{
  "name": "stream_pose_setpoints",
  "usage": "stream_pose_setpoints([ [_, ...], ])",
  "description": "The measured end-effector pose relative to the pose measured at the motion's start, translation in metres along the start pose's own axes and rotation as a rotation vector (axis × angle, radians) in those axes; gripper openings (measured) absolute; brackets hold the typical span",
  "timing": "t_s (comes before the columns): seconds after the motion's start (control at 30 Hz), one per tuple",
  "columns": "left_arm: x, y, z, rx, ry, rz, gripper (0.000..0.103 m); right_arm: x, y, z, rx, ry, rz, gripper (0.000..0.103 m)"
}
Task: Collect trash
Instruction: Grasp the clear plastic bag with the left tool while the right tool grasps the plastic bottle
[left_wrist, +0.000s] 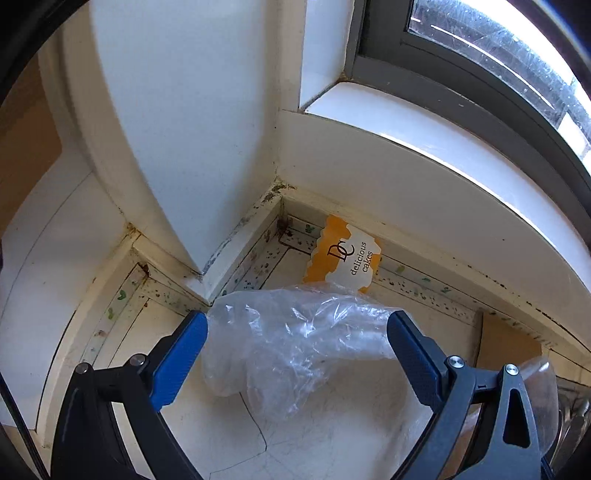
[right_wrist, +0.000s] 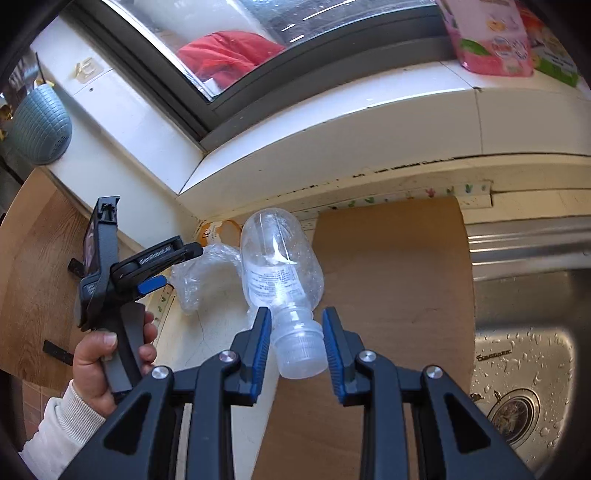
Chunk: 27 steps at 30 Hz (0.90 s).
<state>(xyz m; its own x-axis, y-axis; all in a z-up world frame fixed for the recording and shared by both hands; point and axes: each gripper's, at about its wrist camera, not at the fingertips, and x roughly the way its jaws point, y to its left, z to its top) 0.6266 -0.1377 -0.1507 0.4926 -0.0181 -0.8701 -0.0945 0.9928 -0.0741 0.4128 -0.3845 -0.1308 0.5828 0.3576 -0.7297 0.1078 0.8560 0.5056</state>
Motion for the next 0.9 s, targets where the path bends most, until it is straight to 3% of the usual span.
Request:
stream_pose_setpoints([
  [0.17, 0.017, -0.013, -0.005, 0.022, 0.005, 0.046, 0.097, -0.002, -0.005, -0.003, 0.012, 0.005, 0.002, 0.028],
  [0.23, 0.018, -0.016, -0.011, 0.032, -0.001, 0.046, 0.091, -0.003, -0.006, -0.005, 0.013, 0.011, 0.005, 0.028],
  [0.3, 0.022, -0.020, -0.016, 0.047, 0.016, 0.029, 0.062, -0.002, -0.007, -0.006, 0.018, 0.015, 0.008, 0.028],
  [0.4, 0.031, -0.021, -0.024, 0.056, 0.061, 0.014, 0.029, 0.001, -0.008, -0.005, 0.024, 0.018, 0.010, 0.028],
  [0.5, 0.030, -0.017, -0.032, 0.045, 0.055, -0.010, 0.010, 0.000, -0.007, -0.008, 0.026, 0.019, 0.015, 0.028],
  [0.7, -0.012, -0.004, -0.055, 0.040, -0.006, -0.034, 0.007, -0.009, 0.000, -0.015, 0.021, 0.019, 0.031, 0.028],
  [0.9, -0.088, 0.017, -0.090, 0.025, -0.030, -0.119, 0.007, -0.034, 0.020, -0.031, 0.010, 0.005, 0.060, 0.028],
])
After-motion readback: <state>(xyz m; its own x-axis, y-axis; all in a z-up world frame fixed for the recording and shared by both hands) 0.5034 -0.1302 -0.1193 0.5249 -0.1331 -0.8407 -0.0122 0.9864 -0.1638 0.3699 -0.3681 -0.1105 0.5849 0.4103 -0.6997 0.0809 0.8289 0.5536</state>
